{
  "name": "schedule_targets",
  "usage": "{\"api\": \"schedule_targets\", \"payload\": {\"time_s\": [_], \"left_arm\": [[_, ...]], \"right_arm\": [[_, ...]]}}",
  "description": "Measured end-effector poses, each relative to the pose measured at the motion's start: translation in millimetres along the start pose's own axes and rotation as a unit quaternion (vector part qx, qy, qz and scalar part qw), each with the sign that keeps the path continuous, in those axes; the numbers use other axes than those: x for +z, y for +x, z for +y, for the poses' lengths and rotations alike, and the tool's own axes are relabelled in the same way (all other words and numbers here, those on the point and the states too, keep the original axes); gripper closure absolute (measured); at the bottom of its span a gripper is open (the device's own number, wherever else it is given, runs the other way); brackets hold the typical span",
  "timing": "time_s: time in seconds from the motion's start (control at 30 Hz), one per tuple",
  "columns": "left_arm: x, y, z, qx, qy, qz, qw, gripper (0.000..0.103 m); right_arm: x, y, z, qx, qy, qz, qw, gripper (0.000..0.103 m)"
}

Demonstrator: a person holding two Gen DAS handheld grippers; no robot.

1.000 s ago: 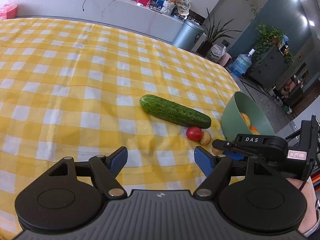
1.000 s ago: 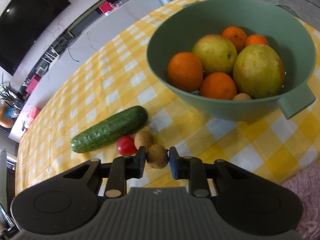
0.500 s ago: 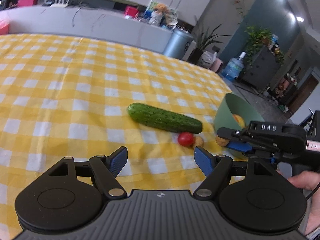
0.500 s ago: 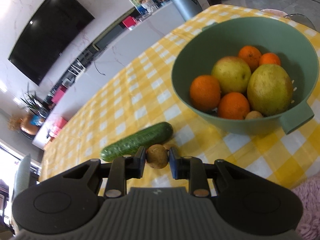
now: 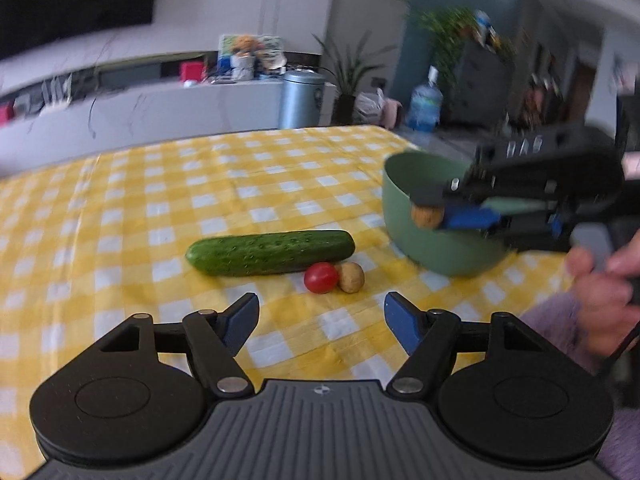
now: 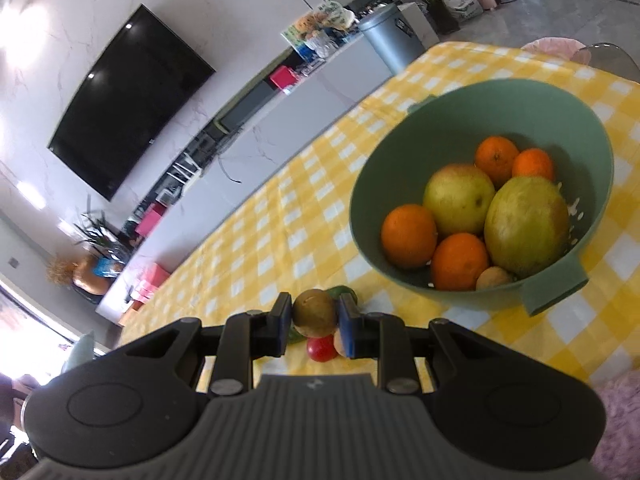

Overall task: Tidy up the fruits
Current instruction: 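Grasp the other brown kiwi with the left tool while the right tool holds its kiwi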

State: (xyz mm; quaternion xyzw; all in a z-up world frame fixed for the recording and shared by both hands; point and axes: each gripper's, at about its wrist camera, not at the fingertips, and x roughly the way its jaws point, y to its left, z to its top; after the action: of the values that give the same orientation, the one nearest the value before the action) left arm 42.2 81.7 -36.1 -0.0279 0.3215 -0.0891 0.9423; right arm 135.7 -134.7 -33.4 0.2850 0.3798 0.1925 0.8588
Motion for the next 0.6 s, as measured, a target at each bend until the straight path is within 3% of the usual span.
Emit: {"api": "schedule_targets", "payload": {"time_s": [0.13, 0.33, 0.47, 0.6], "left_arm": [[6, 17, -20, 0.0, 0.018, 0.015, 0.9997, 0.03], [7, 54, -42, 0.056, -0.003, 0.033, 0.9979, 0.05], [9, 65, -52, 0.068, 0.009, 0.016, 0.9975, 0.054], [10, 78, -59, 0.067, 0.038, 0.026, 0.9967, 0.058]], "right_arm": [[7, -13, -11, 0.017, 0.016, -0.014, 1.0, 0.081], [14, -26, -31, 0.033, 0.045, -0.017, 0.998, 0.081], [16, -30, -34, 0.039, 0.052, -0.017, 0.998, 0.081], [18, -32, -39, 0.049, 0.061, -0.016, 0.997, 0.081]]}}
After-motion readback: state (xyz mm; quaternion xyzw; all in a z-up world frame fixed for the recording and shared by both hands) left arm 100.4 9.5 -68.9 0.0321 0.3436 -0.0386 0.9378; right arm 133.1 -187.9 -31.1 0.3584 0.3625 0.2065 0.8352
